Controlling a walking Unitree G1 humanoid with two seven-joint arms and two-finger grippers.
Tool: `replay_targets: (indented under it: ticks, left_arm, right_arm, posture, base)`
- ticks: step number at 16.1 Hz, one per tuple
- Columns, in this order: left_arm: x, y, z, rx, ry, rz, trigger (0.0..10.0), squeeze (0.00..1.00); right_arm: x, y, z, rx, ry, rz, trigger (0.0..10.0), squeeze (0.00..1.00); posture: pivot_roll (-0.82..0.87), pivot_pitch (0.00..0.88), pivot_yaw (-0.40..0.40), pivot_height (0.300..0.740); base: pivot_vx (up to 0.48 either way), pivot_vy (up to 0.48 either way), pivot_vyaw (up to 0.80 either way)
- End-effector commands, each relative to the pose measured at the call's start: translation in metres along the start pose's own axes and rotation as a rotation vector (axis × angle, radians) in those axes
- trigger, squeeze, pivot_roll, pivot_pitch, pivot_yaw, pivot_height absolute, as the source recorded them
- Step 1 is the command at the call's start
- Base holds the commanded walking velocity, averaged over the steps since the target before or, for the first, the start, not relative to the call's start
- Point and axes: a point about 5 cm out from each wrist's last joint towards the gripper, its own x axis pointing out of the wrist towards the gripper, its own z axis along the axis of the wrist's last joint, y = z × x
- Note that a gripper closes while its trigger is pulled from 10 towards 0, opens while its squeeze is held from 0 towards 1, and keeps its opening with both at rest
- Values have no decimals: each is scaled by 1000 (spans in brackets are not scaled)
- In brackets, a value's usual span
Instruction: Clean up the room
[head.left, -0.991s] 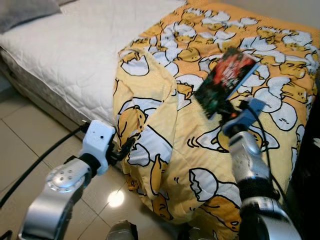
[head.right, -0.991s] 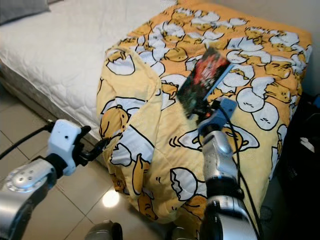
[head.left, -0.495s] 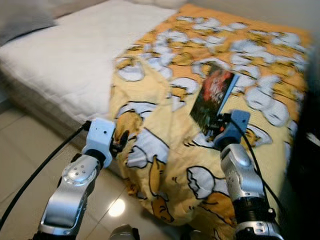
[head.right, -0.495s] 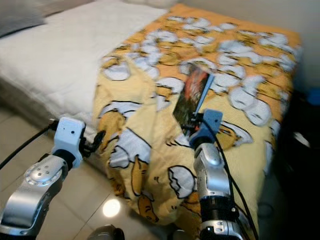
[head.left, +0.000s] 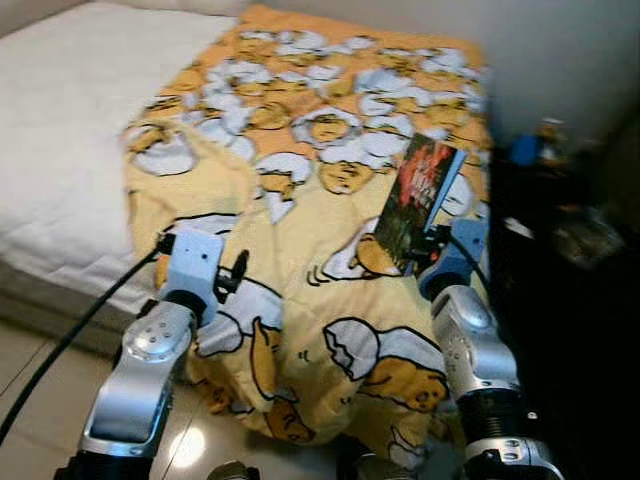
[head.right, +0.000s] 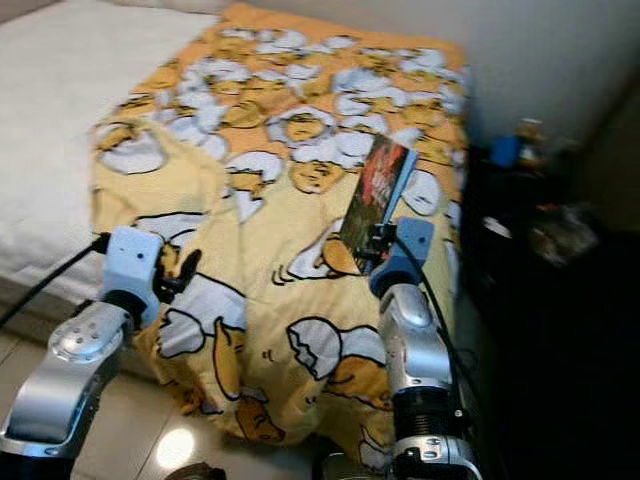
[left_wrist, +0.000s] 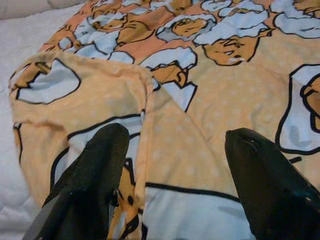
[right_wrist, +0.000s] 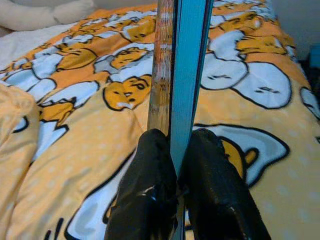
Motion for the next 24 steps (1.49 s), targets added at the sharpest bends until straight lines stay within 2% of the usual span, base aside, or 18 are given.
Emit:
replay_targets:
  ticks: [1,3,7,15,24]
  left_arm:
    - [1,2,2,8,-13,10,10000,0]
    - [3,1,4,11,-22,-3,10000,0]
    - [7,2,6,3,-29,1,10000,0]
    - [13,3,8,18,-32,-5,10000,0]
    - [15,5,9,16,-32,7,10000,0]
  right_arm:
    - [3,3,8,-4,-32,7,10000,0]
    - [3,5,8,16,-36,15,10000,0]
    - [2,11,4,13,-21,47,10000,0]
    - [4,8,4,9,-16,18,10000,0]
    - [7,9,4,3,-5,20,10000,0]
  posture:
    - [44,0,-43,740]
    - [46,0,-42,740]
    - [36,0,-27,740]
    - [31,0,-18,740]
    - [36,0,-23,740]
  base:
    - [0,0,-800]
    - [0,0,-800]
    - [0,127,0]
    - [0,255,0]
    - [0,263,-798]
